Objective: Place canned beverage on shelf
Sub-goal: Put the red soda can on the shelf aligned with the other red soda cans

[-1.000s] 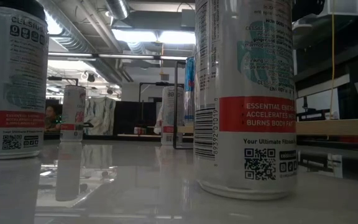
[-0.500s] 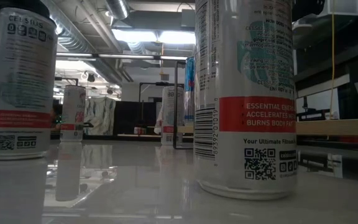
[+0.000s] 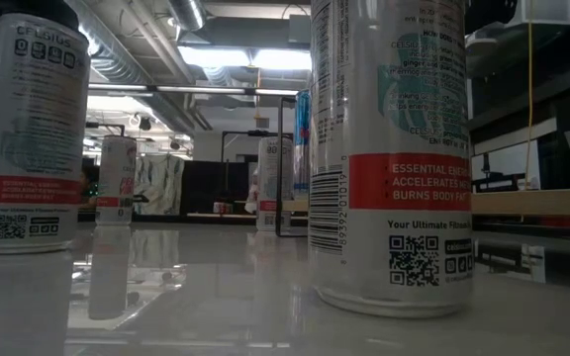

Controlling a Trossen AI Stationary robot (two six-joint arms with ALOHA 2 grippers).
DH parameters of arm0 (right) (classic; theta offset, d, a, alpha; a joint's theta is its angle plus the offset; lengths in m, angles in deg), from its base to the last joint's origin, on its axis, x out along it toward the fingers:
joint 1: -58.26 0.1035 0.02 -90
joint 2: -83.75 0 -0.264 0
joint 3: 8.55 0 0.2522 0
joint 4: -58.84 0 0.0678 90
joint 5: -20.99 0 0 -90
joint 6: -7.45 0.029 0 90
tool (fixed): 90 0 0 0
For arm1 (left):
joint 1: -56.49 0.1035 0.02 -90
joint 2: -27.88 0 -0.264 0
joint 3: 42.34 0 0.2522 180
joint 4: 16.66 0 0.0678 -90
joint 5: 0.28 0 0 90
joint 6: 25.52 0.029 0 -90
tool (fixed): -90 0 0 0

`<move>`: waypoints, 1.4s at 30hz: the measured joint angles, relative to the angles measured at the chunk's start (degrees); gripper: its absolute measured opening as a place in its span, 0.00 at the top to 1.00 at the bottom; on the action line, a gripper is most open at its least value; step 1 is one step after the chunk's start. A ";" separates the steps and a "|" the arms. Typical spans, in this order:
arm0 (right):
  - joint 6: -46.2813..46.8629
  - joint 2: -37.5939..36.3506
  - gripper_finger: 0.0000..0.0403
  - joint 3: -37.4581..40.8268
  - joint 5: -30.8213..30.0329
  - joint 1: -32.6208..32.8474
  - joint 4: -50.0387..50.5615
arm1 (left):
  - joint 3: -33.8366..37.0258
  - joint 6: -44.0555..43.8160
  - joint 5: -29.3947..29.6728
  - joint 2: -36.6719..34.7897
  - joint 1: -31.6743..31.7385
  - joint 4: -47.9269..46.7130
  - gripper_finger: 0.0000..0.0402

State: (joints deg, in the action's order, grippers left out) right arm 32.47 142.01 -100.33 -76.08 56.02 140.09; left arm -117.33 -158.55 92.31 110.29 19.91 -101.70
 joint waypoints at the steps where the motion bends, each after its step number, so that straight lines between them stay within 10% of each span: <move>1: 0.00 0.00 0.16 0.00 0.00 -0.02 0.00 | 0.02 0.04 -0.04 0.00 0.00 0.14 0.14; 42: 0.00 0.00 0.16 0.00 0.00 0.00 -0.04 | -1.51 2.41 3.60 -8.56 1.55 -3.22 0.29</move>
State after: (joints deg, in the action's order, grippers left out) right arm 32.47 142.01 -100.33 -76.08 56.02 140.04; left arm -118.85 -156.14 95.91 101.74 21.47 -104.92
